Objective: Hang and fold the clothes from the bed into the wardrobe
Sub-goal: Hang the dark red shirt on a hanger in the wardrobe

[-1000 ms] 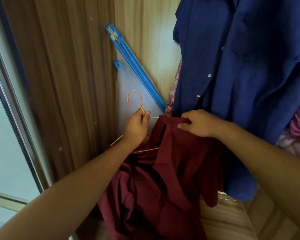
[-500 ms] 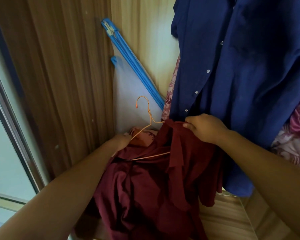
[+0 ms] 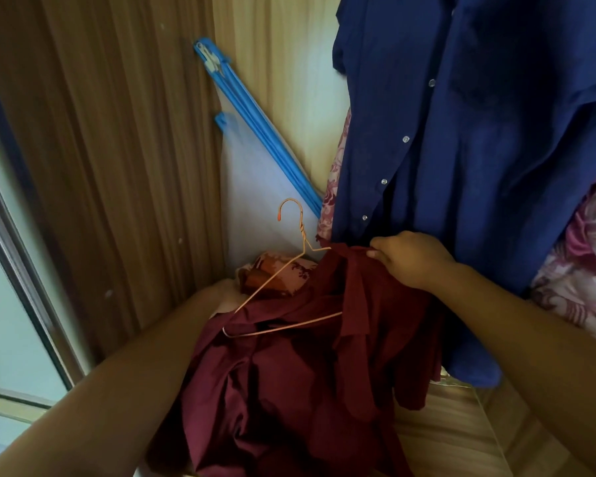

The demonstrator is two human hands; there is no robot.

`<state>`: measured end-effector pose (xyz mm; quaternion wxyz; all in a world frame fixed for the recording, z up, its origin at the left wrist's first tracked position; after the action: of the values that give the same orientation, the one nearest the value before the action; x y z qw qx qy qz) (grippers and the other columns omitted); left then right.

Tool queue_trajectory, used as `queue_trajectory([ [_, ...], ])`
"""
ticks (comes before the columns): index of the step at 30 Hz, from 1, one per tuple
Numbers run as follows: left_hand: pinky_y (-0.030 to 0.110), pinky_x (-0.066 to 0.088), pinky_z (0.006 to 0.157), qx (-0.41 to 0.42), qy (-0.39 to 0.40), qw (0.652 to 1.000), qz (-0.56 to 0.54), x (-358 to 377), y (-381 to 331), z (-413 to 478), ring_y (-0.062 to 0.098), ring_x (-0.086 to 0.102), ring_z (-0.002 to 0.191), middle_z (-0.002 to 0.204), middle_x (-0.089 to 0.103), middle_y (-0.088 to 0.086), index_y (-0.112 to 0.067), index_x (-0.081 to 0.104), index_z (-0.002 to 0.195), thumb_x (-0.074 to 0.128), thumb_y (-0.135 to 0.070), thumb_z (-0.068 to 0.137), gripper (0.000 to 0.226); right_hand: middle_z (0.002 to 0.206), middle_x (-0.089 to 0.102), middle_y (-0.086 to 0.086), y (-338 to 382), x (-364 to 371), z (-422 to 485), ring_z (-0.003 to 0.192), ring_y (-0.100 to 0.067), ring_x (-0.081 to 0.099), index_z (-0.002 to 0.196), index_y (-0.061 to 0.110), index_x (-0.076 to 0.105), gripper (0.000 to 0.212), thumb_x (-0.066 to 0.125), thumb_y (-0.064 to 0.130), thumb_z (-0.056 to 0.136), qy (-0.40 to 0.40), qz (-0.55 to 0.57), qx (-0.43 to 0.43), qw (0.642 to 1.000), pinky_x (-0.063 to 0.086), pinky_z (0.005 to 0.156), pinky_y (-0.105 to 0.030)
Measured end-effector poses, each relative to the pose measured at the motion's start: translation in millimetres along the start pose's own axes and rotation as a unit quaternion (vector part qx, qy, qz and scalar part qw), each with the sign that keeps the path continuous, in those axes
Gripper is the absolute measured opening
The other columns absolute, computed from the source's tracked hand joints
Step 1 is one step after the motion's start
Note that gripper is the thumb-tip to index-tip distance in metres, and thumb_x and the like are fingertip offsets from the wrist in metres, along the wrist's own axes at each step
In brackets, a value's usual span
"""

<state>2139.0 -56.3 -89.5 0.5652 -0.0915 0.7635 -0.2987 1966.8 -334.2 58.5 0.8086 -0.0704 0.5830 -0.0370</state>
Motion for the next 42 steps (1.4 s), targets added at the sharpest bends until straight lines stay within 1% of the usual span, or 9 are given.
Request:
queue_trajectory([
  [3,0.025,0.043,0.078,-0.015,-0.007,1.0,0.021,0.2,1.9,-2.4,0.029,0.064,0.106,0.125,0.067,0.017,-0.001,0.061,0.131,0.067,-0.031,0.094,0.048,0.069,0.05,0.009,-1.1,4.0,-3.1,0.066,-0.014,0.053,0.084,0.021,0.053,0.036,0.035,0.043,0.108,0.008,-0.017,0.008,1.0,0.039,0.056,-0.031],
  [7,0.041,0.053,0.091,0.04,-0.206,0.977,-0.023,-41.8,-26.5,-20.7,0.038,0.064,0.114,0.121,0.068,0.022,-0.006,0.068,0.12,0.057,-0.021,0.097,0.03,0.074,0.055,0.002,-5.4,-2.0,-7.2,0.066,-0.017,0.057,0.089,0.017,0.055,0.037,0.034,0.041,0.109,-0.005,-0.052,0.051,0.997,0.048,0.056,-0.031],
  [11,0.046,0.05,0.076,0.112,-0.364,0.924,-0.02,-77.2,-76.0,-61.9,0.046,0.065,0.098,0.105,0.068,0.025,-0.009,0.058,0.11,0.051,-0.019,0.098,0.017,0.081,0.063,-0.004,-7.8,-27.8,-3.5,0.065,-0.02,0.055,0.09,0.016,0.056,0.037,0.035,0.041,0.108,-0.053,-0.058,0.115,0.99,0.044,0.054,-0.03],
  [20,0.029,0.036,0.068,0.366,-0.321,0.85,-0.2,-67.9,-185.6,-137.3,0.011,0.049,0.071,0.076,0.055,-0.002,-0.01,0.048,0.085,0.053,0.001,0.098,0.017,0.091,0.068,-0.008,24.4,-103.4,9.1,0.081,-0.03,0.067,0.101,0.017,0.061,0.037,0.035,0.042,0.108,-0.147,-0.112,0.139,0.973,0.035,0.055,-0.031],
  [24,0.036,0.048,0.084,0.451,-0.314,0.827,-0.121,-61.1,-217.9,-164.4,0.018,0.058,0.091,0.097,0.061,0.006,-0.006,0.064,0.098,0.058,-0.009,0.096,0.007,0.086,0.066,-0.007,25.4,-140.4,0.3,0.076,-0.032,0.066,0.103,0.019,0.06,0.033,0.036,0.042,0.107,-0.188,-0.129,0.147,0.963,0.03,0.051,-0.03],
  [29,0.04,0.032,0.094,0.429,-0.458,0.774,-0.08,-119.3,-223.8,-180.3,0.022,0.044,0.122,0.128,0.052,0.004,-0.02,0.073,0.104,0.054,-0.008,0.08,0.033,0.087,0.068,-0.013,-2.7,-212.9,-22.3,0.077,-0.039,0.067,0.103,0.018,0.059,0.033,0.04,0.044,0.105,-0.266,-0.156,0.182,0.934,0.036,0.054,-0.033],
  [32,0.043,0.035,0.096,0.443,-0.479,0.752,-0.093,-157.8,-243.6,-177.0,0.024,0.044,0.123,0.129,0.049,0.006,-0.019,0.066,0.107,0.059,0.003,0.079,0.036,0.088,0.067,-0.027,-13.1,-252.9,-22.0,0.081,-0.046,0.065,0.098,0.005,0.058,0.029,0.045,0.031,0.105,-0.273,-0.109,0.175,0.94,0.045,0.063,-0.045],
  [36,0.042,0.041,0.105,0.497,-0.444,0.724,-0.175,-198.4,-274.7,-175.3,0.026,0.047,0.119,0.122,0.043,0.004,-0.013,0.052,0.112,0.065,-0.017,0.081,0.034,0.088,0.066,-0.033,-9.0,-298.5,-25.4,0.079,-0.048,0.064,0.097,-0.003,0.06,0.029,0.048,0.022,0.105,-0.312,-0.082,0.175,0.93,0.044,0.065,-0.048],
  [42,0.055,0.023,0.113,0.335,-0.496,0.788,-0.146,-254.1,-291.5,-149.5,0.025,0.028,0.141,0.149,0.03,0.005,-0.033,0.03,0.148,0.072,-0.04,0.079,0.081,0.106,0.069,-0.023,-0.5,-340.1,-10.5,0.101,-0.039,0.065,0.114,0.004,0.057,0.027,0.041,0.025,0.108,-0.289,-0.168,0.232,0.914,0.04,0.072,-0.039],
])
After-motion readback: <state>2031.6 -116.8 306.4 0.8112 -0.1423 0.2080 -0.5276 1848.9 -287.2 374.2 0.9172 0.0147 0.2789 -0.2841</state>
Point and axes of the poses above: each hand's wrist, its own z-axis towards the middle knuckle, its own x-axis out of the palm, y = z × x, the point moved 9 cm from there along z, towards the middle knuckle
